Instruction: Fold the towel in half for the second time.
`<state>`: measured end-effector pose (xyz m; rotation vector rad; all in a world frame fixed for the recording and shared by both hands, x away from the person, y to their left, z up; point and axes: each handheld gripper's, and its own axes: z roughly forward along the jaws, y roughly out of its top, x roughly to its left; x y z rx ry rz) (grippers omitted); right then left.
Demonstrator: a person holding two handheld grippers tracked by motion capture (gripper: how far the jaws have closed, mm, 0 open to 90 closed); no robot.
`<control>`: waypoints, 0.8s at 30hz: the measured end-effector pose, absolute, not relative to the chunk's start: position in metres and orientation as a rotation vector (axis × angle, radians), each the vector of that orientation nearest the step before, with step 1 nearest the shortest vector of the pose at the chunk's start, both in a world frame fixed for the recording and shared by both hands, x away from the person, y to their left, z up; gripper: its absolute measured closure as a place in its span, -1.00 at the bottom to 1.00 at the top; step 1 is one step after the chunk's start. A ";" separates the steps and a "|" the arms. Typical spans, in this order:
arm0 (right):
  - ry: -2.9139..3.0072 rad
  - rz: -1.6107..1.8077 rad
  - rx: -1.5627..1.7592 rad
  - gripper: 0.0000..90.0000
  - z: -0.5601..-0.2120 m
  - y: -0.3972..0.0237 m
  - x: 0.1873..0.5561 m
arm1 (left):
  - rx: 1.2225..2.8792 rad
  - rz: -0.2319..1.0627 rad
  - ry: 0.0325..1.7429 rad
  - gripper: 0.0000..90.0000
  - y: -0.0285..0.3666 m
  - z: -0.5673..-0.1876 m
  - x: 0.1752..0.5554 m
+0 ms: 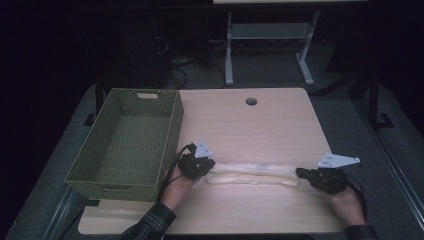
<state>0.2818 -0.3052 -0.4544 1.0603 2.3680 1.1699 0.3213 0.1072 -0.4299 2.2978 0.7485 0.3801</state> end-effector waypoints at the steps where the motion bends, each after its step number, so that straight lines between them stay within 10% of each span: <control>1: 2.378 1.166 1.057 0.92 -0.456 -0.305 0.280 | 2.303 0.375 0.747 0.92 0.107 -0.431 0.321; 14: 2.447 1.130 1.049 0.86 -0.464 -0.301 0.272 | 2.399 0.315 0.724 0.89 0.103 -0.445 0.312; 24: 2.365 1.249 1.082 0.25 -0.441 -0.309 0.272 | 2.309 0.283 0.661 0.20 0.097 -0.420 0.315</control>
